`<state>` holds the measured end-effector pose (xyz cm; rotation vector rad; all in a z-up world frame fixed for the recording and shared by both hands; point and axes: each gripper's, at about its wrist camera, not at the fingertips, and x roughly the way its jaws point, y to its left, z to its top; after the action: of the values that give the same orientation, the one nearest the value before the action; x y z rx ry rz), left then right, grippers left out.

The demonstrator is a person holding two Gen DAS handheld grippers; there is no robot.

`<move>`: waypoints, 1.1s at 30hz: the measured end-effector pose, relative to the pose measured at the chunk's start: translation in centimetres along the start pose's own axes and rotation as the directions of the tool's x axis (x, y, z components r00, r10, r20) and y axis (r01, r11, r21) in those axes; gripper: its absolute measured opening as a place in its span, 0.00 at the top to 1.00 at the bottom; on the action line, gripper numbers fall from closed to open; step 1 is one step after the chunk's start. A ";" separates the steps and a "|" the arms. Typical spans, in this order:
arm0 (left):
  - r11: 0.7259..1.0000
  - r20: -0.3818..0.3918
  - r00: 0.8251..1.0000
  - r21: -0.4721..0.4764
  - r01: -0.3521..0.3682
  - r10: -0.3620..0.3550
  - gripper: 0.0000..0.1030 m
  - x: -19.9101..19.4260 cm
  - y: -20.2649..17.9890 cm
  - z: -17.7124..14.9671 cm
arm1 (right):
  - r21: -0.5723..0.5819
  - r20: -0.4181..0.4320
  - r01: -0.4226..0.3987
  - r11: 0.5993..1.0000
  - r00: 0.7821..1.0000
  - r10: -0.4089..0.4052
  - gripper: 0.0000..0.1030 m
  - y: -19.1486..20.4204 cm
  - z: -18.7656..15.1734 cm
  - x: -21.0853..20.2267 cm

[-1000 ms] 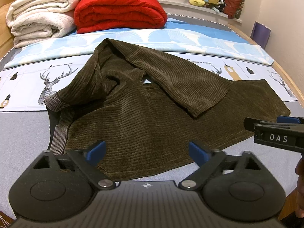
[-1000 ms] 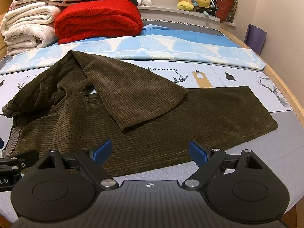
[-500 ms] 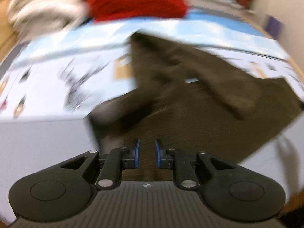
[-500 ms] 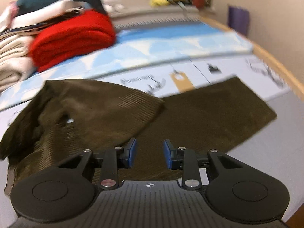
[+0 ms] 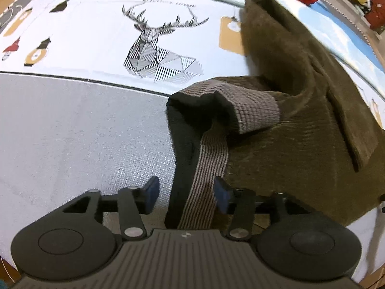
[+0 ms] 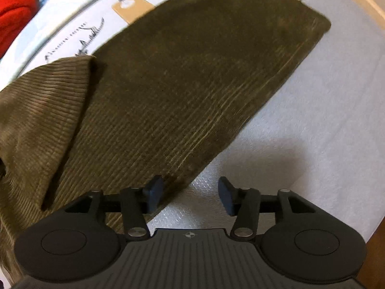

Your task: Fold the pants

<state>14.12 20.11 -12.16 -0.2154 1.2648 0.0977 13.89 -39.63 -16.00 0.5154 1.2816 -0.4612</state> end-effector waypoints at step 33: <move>0.973 0.131 0.991 0.225 -0.058 0.028 1.00 -3.8 1.3 -4.3 | -0.191 0.054 -0.193 0.962 0.977 0.206 0.99 -8.1 -1.2 -4.3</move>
<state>8.74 20.66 -9.86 0.0174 1.1427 0.0021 7.19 -45.22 -12.95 0.4608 1.1739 -0.1879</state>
